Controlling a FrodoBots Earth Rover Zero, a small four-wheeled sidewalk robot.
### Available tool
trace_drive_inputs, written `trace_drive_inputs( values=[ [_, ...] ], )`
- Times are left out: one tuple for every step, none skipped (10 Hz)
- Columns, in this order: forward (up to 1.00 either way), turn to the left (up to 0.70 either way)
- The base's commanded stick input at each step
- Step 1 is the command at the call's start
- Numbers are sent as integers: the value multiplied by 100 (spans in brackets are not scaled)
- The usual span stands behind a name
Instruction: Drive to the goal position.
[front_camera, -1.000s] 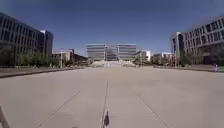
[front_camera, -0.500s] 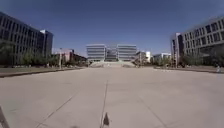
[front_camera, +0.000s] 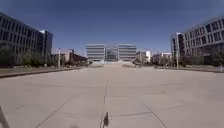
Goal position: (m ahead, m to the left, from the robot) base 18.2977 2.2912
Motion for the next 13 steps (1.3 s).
trace_drive_inputs(
  values=[
    [70,-1],
    [70,-1],
    [70,1],
    [70,3],
    [70,9],
    [70,13],
    [70,9],
    [70,1],
    [70,-1],
    [70,-1],
    [70,-1],
    [70,-1],
    [70,-1]
  ],
)
